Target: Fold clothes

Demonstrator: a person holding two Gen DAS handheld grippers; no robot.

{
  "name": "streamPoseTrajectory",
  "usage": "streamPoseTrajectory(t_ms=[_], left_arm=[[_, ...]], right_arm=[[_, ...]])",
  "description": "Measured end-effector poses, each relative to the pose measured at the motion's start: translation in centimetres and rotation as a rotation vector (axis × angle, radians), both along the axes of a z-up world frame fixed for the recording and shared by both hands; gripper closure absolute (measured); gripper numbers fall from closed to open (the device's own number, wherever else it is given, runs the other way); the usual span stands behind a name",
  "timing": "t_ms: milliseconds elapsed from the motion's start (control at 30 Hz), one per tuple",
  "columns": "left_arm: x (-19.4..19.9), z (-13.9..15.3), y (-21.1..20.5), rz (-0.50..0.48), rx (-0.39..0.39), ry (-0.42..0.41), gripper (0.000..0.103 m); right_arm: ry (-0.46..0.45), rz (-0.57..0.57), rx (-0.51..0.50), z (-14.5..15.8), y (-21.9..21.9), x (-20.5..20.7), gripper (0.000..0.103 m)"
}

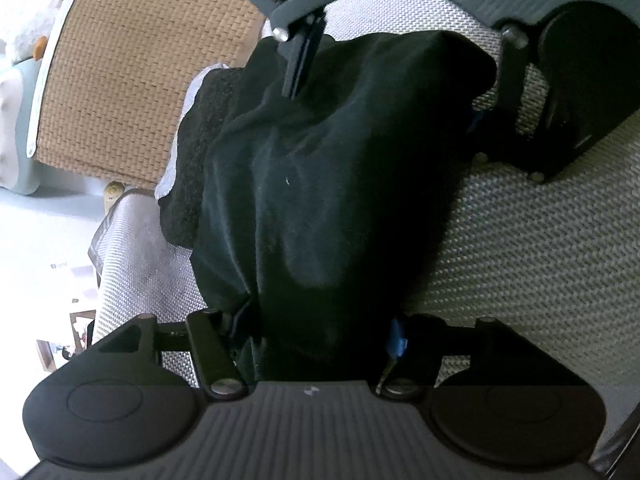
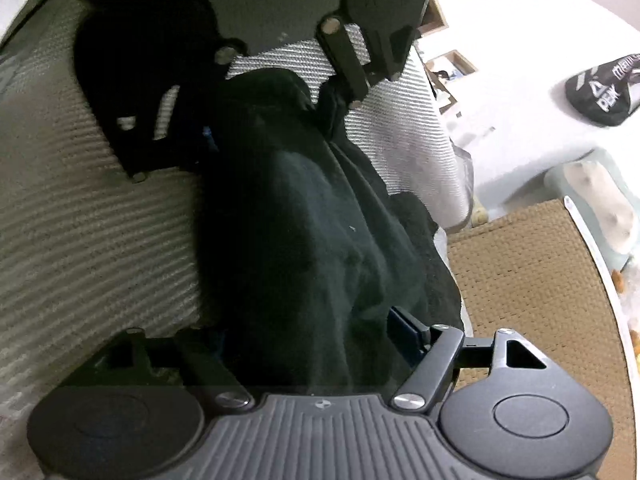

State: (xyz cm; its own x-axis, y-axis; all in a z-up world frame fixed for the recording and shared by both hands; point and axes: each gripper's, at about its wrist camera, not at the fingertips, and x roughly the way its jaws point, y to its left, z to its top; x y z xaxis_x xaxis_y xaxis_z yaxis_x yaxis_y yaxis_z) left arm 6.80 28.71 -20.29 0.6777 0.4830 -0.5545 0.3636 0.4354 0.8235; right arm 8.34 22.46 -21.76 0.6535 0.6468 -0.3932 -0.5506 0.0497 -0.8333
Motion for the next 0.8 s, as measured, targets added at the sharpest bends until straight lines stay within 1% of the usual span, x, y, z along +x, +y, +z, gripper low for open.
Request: streamPoseTrajectory(t_ms=[133,200,267,300,333,367,400,433,467,500,600,700,800], left_arm=[[-0.3,-0.1,-0.3,-0.025,0.026,0.011,0.039],[-0.4,-0.1,-0.5,-0.039,0.04,0.017,0.04],[-0.6,-0.2,-0.6,-0.052,0.054,0.023,0.04],[-0.7,-0.4,-0.5,-0.062,0.064,0.022,0.039],[-0.9,-0.6,-0.4,-0.072,0.075,0.018,0.038],[-1.1,-0.9,-0.2,-0.082,0.086,0.015,0.037],[-1.2,-1.0,-0.2,-0.087,0.087,0.007,0.037],[-1.4,-0.9,-0.3,-0.088,0.084,-0.003,0.036],[-1.6,-0.9,-0.4,-0.089,0.08,-0.013,0.037],[-1.8,-0.9,-0.4,-0.09,0.077,-0.023,0.04],[-2.3,-0.8,-0.6,-0.094,0.066,-0.053,0.049],[-2.8,-0.7,-0.9,-0.098,0.056,-0.083,0.054],[-3.2,-0.5,-1.1,-0.102,0.044,-0.109,0.055]], right_arm=[[0.008,-0.025,0.014,0.0,0.7,0.6,0.023],[0.011,-0.014,0.024,0.0,0.8,1.3,0.023],[0.033,0.003,0.02,-0.4,0.3,0.4,0.025],[0.041,0.012,0.018,-0.2,0.3,0.5,0.027],[0.059,0.019,0.013,-0.2,0.3,0.7,0.039],[0.053,0.019,0.006,-0.4,0.2,0.6,0.043],[0.039,0.025,0.001,-0.7,0.2,0.0,0.05],[0.04,0.018,-0.004,-0.8,0.3,-0.3,0.055],[0.041,0.01,-0.008,-0.9,0.3,-0.6,0.056],[0.058,-0.001,-0.001,-0.8,0.4,-0.6,0.057],[0.046,0.012,-0.004,-0.8,0.0,-0.9,0.063],[0.016,0.03,-0.006,-0.5,-0.7,-1.2,0.067],[-0.005,0.04,-0.01,0.3,-1.3,-1.5,0.07]])
